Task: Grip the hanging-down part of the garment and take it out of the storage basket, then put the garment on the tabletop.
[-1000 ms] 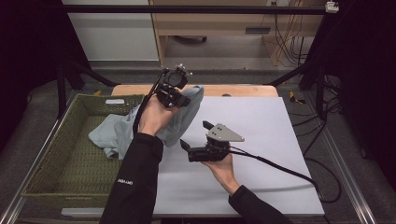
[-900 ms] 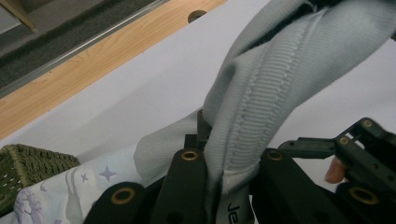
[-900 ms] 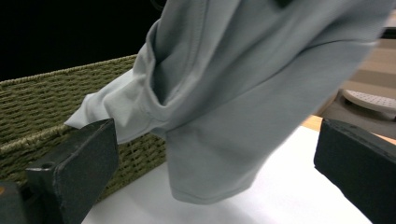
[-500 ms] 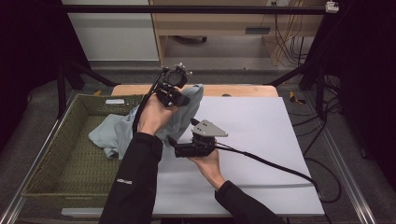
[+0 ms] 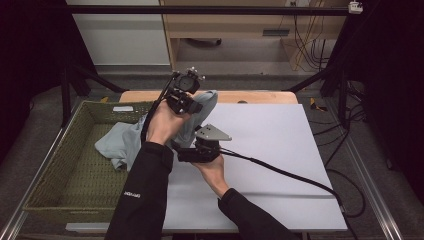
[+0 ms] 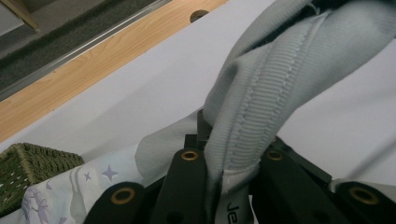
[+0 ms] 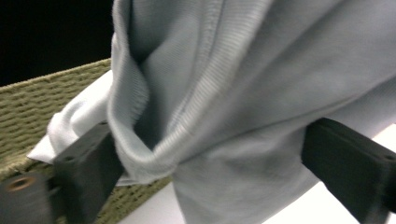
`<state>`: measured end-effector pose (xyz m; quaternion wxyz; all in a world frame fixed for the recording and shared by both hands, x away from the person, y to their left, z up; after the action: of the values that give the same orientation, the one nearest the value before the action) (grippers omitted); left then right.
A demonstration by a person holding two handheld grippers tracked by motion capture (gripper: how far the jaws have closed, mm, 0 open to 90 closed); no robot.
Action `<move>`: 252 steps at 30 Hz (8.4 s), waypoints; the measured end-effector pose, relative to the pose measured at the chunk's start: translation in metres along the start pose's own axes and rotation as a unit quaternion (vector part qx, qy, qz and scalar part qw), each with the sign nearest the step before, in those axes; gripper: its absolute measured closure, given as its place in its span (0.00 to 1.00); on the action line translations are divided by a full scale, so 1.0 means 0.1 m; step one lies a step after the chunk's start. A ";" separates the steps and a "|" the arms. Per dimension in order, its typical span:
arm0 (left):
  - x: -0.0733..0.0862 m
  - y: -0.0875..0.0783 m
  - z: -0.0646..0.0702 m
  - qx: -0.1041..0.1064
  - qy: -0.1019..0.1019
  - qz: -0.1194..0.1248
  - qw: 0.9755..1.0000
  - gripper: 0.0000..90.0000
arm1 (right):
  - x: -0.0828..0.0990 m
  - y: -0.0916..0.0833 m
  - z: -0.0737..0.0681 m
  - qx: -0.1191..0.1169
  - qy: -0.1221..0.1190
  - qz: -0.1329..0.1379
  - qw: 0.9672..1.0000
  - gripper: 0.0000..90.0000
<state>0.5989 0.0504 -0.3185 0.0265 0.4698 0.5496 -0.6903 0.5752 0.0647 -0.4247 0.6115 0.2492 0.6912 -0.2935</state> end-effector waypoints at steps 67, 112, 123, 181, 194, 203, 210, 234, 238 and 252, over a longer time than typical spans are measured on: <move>-0.12 -0.07 0.31 0.011 0.030 0.009 0.999 0.93 | -0.41 -1.25 0.39 -0.025 -0.065 -0.003 0.998 0.94; -0.24 -0.04 0.51 0.028 0.040 0.022 0.999 0.93 | -0.83 -1.57 0.75 0.030 -0.067 0.049 0.996 0.93; -0.13 0.05 0.44 0.017 0.034 0.007 0.999 0.93 | -0.46 -1.53 0.73 0.016 -0.057 0.017 0.998 0.73; 0.78 0.78 0.88 0.094 0.048 0.029 0.994 0.92 | 0.26 -2.31 1.29 0.076 0.008 0.025 0.997 0.01; 0.74 0.74 0.97 0.093 0.050 0.052 0.993 0.41 | 0.26 -2.31 1.29 0.077 0.011 0.024 0.997 0.01; 0.57 0.33 0.91 0.066 0.042 0.138 0.987 0.18 | 0.26 -2.31 1.29 0.077 0.015 0.025 0.997 0.01; 0.69 0.13 0.80 0.063 0.023 0.200 0.977 0.15 | 0.25 -2.32 1.30 0.079 0.017 0.026 0.996 0.01; 1.44 -0.03 0.63 0.046 -0.017 0.339 0.939 0.07 | 0.26 -2.33 1.30 0.079 0.005 0.026 0.996 0.00; 1.49 -0.03 0.58 0.039 -0.016 0.346 0.937 0.06 | 0.26 -2.34 1.29 0.077 0.009 0.025 0.997 0.00; 1.62 0.01 0.43 0.034 -0.024 0.340 0.939 0.06 | 0.29 -2.35 1.29 0.076 0.003 0.021 0.997 0.01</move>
<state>0.4824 0.0938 -0.4314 0.2574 0.6127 0.3325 -0.6692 0.4963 -0.1931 -0.4405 0.5948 0.3105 0.6631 -0.3318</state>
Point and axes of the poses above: each handheld gripper's, and its own axes: y roughly forward along the jaws, x roughly out of its underside, z roughly to its right, the point moved 10 cm from there along y, roughly forward along the jaws, and after that the axes turned 5 degrees about z, right-handed, at the moved point
